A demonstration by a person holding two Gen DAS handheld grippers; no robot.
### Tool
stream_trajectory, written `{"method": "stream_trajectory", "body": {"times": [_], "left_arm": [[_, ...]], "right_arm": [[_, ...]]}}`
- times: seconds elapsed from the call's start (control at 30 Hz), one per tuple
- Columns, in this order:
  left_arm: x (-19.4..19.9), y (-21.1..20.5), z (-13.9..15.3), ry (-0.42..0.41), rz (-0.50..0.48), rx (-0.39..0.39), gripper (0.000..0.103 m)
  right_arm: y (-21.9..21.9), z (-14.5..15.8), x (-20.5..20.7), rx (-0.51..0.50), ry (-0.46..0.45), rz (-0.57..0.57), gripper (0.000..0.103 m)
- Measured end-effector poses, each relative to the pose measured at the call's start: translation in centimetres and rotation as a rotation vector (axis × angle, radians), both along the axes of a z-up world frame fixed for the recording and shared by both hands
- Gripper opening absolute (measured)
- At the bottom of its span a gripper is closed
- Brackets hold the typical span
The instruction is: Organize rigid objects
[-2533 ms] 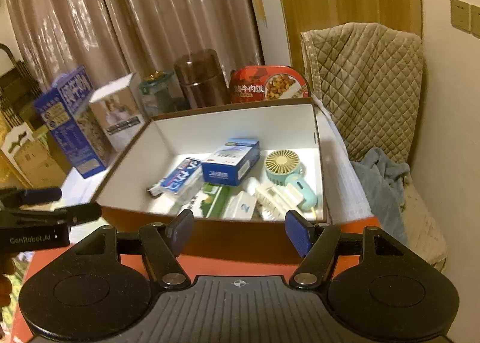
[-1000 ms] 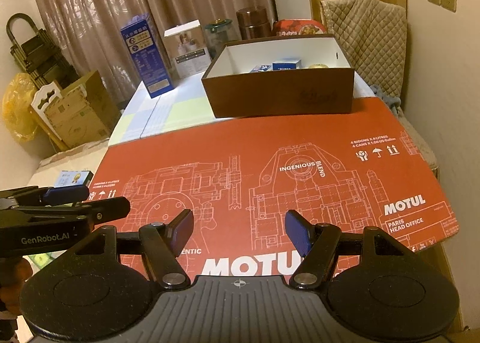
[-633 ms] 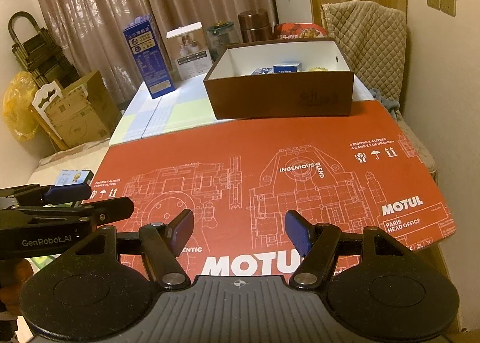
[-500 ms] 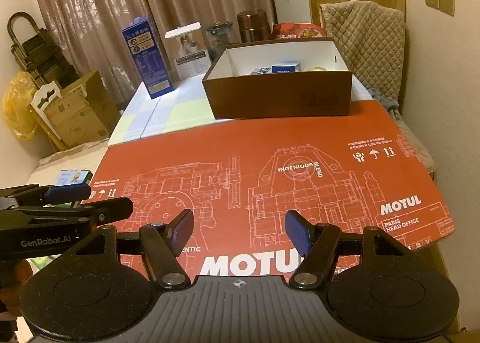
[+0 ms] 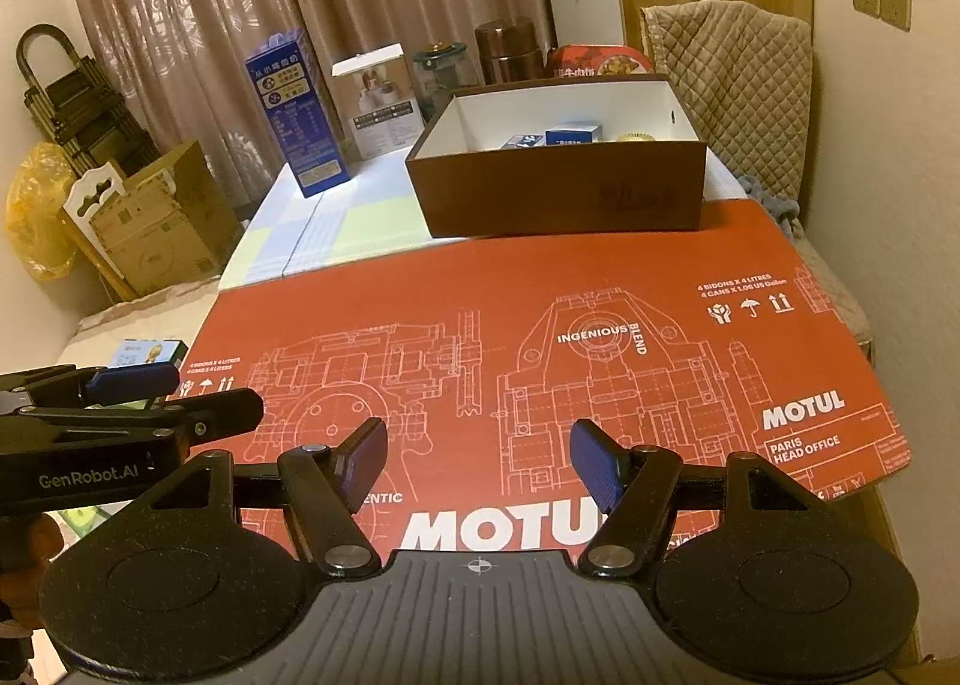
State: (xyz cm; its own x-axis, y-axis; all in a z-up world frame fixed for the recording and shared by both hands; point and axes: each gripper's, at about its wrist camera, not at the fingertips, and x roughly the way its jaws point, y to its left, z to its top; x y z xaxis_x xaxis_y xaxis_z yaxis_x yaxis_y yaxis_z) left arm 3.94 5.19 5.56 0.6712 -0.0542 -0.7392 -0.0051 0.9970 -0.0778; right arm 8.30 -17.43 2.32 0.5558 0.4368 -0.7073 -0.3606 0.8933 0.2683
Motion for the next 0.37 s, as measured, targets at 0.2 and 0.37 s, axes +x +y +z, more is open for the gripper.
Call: {"method": "stream_trajectory", "body": {"times": [0.2, 0.37], "left_arm": [[-0.1, -0.17, 0.03, -0.013, -0.003, 0.007, 0.075], [0.23, -0.24, -0.02, -0.01, -0.003, 0.006, 0.075]], "right_arm": [[0.19, -0.12, 0.16, 0.0, 0.006, 0.001, 0.065], [0.21, -0.18, 0.22, -0.001, 0.007, 0.001, 0.065]]}}
